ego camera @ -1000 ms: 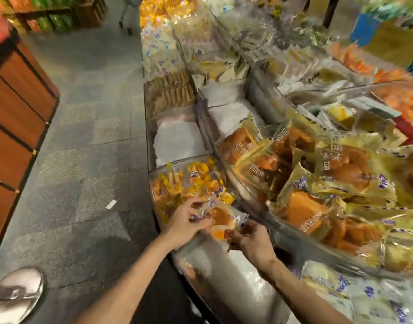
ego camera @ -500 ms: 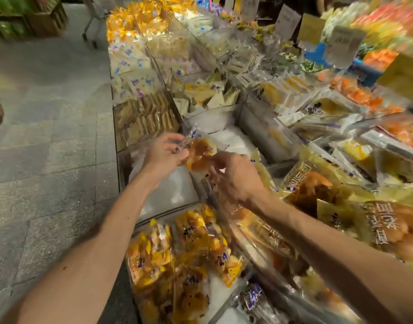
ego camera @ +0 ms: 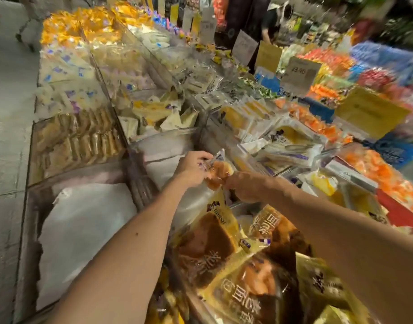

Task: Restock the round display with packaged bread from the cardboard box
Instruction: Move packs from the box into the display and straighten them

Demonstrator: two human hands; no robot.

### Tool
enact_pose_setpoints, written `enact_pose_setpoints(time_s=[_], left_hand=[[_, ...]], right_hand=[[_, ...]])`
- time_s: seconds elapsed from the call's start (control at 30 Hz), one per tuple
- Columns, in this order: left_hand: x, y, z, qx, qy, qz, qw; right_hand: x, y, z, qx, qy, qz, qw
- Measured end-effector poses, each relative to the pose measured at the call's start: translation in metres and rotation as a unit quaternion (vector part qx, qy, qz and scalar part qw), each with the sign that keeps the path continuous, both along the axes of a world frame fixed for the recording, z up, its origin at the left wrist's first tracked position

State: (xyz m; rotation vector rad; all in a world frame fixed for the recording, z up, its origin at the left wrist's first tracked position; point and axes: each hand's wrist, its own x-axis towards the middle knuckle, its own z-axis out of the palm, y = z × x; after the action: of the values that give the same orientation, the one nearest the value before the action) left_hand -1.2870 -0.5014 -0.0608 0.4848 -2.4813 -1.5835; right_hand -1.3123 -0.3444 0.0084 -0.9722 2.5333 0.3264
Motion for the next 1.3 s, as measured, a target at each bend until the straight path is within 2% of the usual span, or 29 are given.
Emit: enact_pose_setpoints(time_s=[0.13, 0.3, 0.37, 0.5, 0.63, 0.73, 0.8, 0.87, 1.0, 1.17, 1.23, 1.3], left_hand=[[-0.023, 0.010, -0.035, -0.030, -0.055, -0.042, 0.997], [-0.029, 0.009, -0.045, -0.076, -0.075, -0.090, 0.990], [-0.025, 0.008, -0.039, -0.110, -0.080, -0.095, 0.986], [0.011, -0.005, -0.019, -0.116, -0.065, -0.033, 0.991], [0.092, -0.023, 0.031, -0.053, -0.010, 0.049, 0.997], [0.186, -0.028, 0.065, -0.054, 0.010, 0.138, 0.989], [0.259, -0.022, 0.075, -0.076, 0.019, 0.212, 0.974], [0.343, -0.003, 0.079, -0.061, 0.021, 0.287, 0.956], [0.536, 0.086, 0.063, -0.072, -0.071, 0.440, 0.892], [0.763, 0.249, -0.015, 0.019, -0.227, 0.600, 0.767], [0.824, 0.312, -0.052, 0.102, -0.279, 0.638, 0.711], [0.857, 0.348, -0.088, 0.151, -0.305, 0.650, 0.680]], right_hand=[[-0.001, 0.002, -0.013, 0.083, -0.032, -0.006, 0.996], [0.012, -0.002, 0.006, 0.066, -0.073, -0.046, 0.994], [0.016, 0.001, 0.009, 0.064, -0.051, -0.026, 0.996], [0.018, 0.009, 0.011, -0.064, -0.006, -0.049, 0.997], [0.049, 0.015, 0.036, -0.237, 0.008, -0.074, 0.969], [0.108, 0.016, 0.060, -0.312, 0.024, -0.014, 0.950], [0.161, 0.017, 0.069, -0.319, -0.006, 0.060, 0.946], [0.226, 0.017, 0.065, -0.302, -0.049, 0.148, 0.941], [0.393, 0.027, 0.017, -0.267, -0.138, 0.305, 0.904], [0.596, 0.071, -0.071, -0.166, -0.307, 0.465, 0.813], [0.657, 0.092, -0.100, -0.102, -0.315, 0.528, 0.782], [0.685, 0.103, -0.119, -0.060, -0.304, 0.553, 0.774]])
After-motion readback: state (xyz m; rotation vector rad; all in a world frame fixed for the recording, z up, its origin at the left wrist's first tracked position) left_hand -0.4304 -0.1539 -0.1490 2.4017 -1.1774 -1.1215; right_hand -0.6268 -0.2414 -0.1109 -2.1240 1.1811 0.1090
